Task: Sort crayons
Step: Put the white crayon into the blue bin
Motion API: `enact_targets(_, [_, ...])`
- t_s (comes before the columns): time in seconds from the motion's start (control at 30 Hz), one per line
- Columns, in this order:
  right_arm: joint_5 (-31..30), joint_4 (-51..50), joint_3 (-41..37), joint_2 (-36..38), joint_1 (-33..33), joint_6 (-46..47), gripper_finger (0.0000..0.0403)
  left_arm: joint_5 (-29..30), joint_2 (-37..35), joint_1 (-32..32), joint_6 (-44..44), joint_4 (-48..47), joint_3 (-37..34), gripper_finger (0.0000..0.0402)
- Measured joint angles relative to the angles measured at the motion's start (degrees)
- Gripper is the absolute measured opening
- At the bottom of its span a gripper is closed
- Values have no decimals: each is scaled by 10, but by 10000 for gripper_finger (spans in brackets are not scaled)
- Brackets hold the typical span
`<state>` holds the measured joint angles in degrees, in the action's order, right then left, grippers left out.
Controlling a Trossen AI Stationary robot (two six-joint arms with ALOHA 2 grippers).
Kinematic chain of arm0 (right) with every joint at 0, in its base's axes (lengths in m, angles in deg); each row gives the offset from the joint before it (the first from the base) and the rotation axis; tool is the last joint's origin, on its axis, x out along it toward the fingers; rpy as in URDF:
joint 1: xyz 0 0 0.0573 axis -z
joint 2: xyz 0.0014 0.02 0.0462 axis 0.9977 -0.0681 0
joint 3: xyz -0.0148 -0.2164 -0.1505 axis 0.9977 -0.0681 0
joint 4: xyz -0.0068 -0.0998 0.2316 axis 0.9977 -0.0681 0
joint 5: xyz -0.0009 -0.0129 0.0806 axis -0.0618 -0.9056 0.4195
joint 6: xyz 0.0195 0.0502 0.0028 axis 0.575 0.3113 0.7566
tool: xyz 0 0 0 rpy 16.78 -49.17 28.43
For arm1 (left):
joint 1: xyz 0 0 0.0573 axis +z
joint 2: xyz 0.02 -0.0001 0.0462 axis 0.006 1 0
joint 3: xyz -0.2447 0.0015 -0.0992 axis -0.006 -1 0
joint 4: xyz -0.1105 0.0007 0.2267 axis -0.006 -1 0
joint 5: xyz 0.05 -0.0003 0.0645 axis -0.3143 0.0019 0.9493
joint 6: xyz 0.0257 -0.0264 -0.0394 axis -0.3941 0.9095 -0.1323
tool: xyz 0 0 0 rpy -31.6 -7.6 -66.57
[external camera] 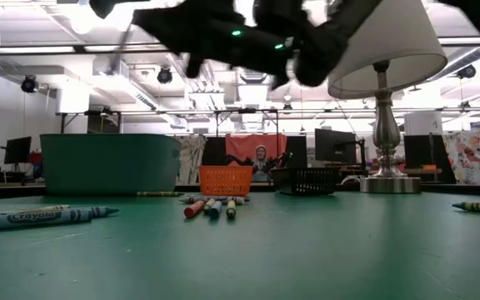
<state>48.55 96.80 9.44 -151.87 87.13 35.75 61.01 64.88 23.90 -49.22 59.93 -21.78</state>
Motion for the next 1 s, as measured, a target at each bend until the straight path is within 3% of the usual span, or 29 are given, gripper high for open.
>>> enact_targets(0.33, [181,-3,259,-179,-6,41,9,3,-14,0,0,-2,0,43])
enact_targets(0.83, [185,-81,521,-353,-36,32,9,5,-20,0,2,-36,0,43])
enact_targets(1.0, [182,-157,600,-399,-38,21,9,5,-20,0,2,-35,0,43])
